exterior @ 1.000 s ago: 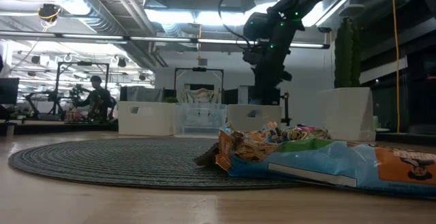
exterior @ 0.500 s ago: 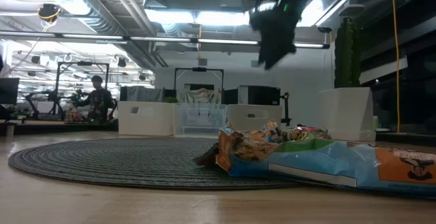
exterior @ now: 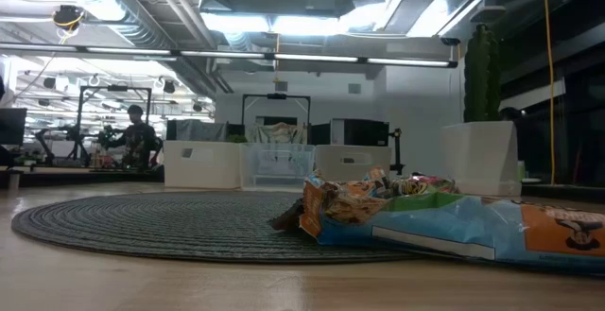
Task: Pick and place Granola Bars by type
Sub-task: Put the red granola bar into the white bin, then put the yellow granola bar into the transparent bin
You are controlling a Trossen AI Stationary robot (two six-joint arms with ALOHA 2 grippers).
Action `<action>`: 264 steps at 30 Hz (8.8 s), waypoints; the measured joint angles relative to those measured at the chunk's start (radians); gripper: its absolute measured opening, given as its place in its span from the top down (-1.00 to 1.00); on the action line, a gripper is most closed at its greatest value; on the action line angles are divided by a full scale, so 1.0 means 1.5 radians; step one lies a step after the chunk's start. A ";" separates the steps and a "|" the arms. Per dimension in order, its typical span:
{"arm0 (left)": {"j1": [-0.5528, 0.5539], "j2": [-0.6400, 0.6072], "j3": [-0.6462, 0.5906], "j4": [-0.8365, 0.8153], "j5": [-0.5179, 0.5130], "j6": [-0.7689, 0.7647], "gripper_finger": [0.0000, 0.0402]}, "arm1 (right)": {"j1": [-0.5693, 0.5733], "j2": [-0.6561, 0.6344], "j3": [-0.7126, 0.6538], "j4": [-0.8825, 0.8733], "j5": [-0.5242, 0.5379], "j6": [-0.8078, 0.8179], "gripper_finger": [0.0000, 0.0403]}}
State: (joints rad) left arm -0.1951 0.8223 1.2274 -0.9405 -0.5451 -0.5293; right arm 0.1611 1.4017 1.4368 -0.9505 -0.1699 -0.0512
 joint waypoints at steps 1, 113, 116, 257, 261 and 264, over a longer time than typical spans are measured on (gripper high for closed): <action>0.000 0.000 0.000 0.000 0.002 0.000 0.16 | 0.015 0.001 0.000 -0.008 -0.012 -0.021 0.12; 0.000 0.010 0.000 0.001 0.008 -0.014 0.16 | -0.389 0.336 0.609 0.002 -0.015 -0.146 0.85; 0.000 0.010 0.000 0.001 0.004 -0.016 0.16 | -0.401 0.359 0.599 -0.011 -0.015 -0.146 0.79; 0.000 0.037 0.000 -0.001 0.027 0.024 0.16 | -0.119 0.345 -0.170 0.340 0.110 0.463 0.77; 0.000 0.037 0.000 -0.001 0.027 0.024 0.16 | -0.119 0.333 -0.123 0.286 0.110 0.423 0.82; 0.000 0.037 0.000 -0.001 0.028 0.024 0.16 | -0.118 0.318 -0.067 0.204 0.124 0.383 0.83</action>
State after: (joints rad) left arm -0.1947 0.8780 1.2270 -0.9423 -0.5034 -0.4937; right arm -0.0158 1.8784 1.3359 -0.6439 0.0158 0.5232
